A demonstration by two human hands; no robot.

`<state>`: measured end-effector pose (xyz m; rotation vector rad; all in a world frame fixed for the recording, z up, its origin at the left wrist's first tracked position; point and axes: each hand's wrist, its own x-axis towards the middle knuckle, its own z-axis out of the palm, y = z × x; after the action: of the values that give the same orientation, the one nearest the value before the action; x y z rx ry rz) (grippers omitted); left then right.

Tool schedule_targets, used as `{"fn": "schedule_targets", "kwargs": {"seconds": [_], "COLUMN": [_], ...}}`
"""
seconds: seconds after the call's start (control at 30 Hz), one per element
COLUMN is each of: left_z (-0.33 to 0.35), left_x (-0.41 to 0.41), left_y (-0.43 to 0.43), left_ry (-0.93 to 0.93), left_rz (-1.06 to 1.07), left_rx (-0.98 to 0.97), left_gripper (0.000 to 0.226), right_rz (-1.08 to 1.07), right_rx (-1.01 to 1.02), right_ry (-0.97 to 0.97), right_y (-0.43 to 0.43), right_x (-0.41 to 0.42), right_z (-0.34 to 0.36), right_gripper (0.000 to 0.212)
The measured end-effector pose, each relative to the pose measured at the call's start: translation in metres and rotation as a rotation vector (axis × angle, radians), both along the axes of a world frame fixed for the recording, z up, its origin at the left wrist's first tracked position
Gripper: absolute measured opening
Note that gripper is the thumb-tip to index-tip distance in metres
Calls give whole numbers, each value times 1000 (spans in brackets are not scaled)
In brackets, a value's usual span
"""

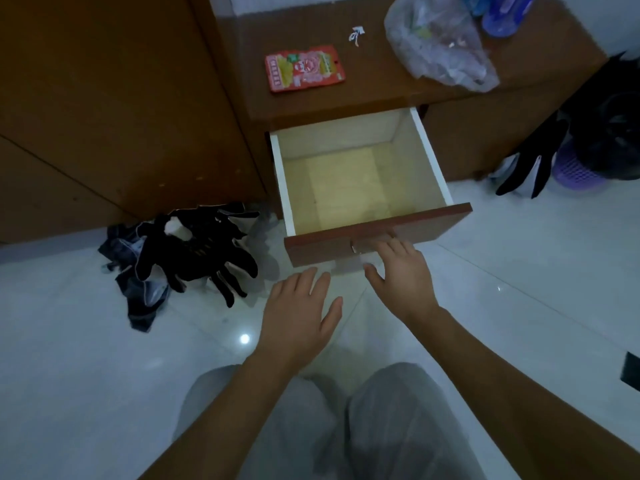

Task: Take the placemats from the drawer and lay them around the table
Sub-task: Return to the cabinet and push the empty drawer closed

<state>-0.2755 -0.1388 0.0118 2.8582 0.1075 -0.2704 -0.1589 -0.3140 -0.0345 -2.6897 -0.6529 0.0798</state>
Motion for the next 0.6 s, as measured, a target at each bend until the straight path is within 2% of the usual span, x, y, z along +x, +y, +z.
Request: {"fn": "schedule_targets", "kwargs": {"seconds": [0.13,0.3,0.43,0.6], "left_z": [-69,-108,-116,-118], "left_x": [18,33,40,42], "left_y": [2,-7,-15,-24], "left_ry": [-158,-172,-201,-223], "left_rz": [-41,-58,-71,-40], "left_rx": [7,56,108,135], "left_gripper": [53,60,61,58], "right_rz": [-14,8,33,39], "right_rx": [71,123,192,301], "right_ry": [-170,-304,-400,-418], "right_y": [-4,-8,-10,-6], "right_x": [19,33,39,44], "right_z": [-79,-137,-154,-145], "right_gripper": [30,28,23,11]}}
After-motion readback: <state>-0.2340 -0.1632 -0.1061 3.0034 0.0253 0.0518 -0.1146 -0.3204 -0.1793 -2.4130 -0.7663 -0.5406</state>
